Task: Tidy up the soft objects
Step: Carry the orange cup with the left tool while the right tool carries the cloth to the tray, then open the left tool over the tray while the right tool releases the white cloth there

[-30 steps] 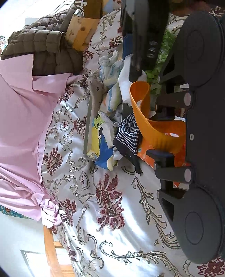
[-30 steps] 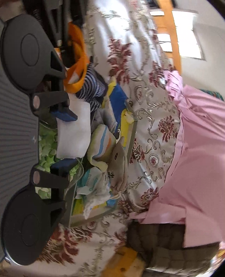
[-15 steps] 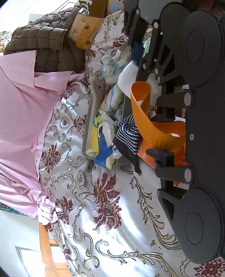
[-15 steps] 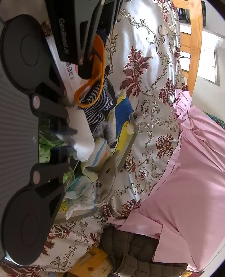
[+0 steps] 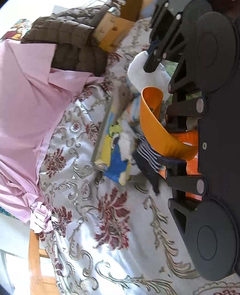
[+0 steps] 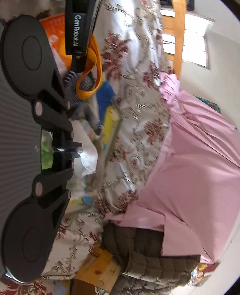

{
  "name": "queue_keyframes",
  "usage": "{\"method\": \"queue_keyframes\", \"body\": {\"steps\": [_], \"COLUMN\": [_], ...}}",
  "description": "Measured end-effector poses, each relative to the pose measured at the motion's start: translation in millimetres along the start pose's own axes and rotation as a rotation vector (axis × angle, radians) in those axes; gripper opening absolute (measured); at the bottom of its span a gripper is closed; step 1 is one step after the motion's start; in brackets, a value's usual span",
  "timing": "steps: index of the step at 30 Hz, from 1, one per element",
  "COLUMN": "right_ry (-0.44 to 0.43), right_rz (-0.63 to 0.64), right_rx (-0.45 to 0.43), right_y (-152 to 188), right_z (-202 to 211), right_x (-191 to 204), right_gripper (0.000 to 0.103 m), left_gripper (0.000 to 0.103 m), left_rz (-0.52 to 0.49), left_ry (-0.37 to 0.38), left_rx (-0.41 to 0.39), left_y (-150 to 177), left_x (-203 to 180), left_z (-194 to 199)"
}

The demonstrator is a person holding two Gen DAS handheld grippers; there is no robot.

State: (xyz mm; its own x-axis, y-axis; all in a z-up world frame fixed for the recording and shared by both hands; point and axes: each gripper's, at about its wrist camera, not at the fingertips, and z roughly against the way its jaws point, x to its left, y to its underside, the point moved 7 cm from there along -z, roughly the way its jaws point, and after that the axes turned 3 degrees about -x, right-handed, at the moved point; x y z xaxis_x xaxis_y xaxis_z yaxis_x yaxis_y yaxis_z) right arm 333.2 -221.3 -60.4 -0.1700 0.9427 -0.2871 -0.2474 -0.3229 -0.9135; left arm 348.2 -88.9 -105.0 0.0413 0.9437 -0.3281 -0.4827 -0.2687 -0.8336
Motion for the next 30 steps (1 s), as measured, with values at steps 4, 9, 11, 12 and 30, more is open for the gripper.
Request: {"method": "queue_keyframes", "body": {"steps": [4,9,11,12,30], "right_ry": [0.016,0.007,-0.003,-0.022,-0.17], "right_rz": [-0.082,-0.227,-0.285,-0.33,-0.513], "right_rx": [-0.07,-0.118,-0.129,-0.135,0.027], "right_y": [-22.9,-38.7,-43.0,-45.6,-30.9], "right_z": [-16.0,-39.5,-52.5,-61.2,-116.7], "right_x": [-24.5,-67.6,-83.1,-91.0,-80.3], "right_gripper": [0.002,0.002,0.002,0.002,0.004], "left_gripper": [0.027,0.027,0.027,0.027,0.034], "left_rz": [0.046,0.019,-0.003,-0.004,-0.03], "left_ry": [0.019,0.018,0.013,0.015,-0.107], "left_rx": [-0.023,-0.051,-0.055,-0.053,0.131], "left_y": [-24.1,-64.0,-78.5,-83.8,-81.4], "left_x": [-9.3,-28.3,-35.2,-36.9,-21.7], "left_z": [-11.6,-47.4,-67.4,-77.3,-157.6]}}
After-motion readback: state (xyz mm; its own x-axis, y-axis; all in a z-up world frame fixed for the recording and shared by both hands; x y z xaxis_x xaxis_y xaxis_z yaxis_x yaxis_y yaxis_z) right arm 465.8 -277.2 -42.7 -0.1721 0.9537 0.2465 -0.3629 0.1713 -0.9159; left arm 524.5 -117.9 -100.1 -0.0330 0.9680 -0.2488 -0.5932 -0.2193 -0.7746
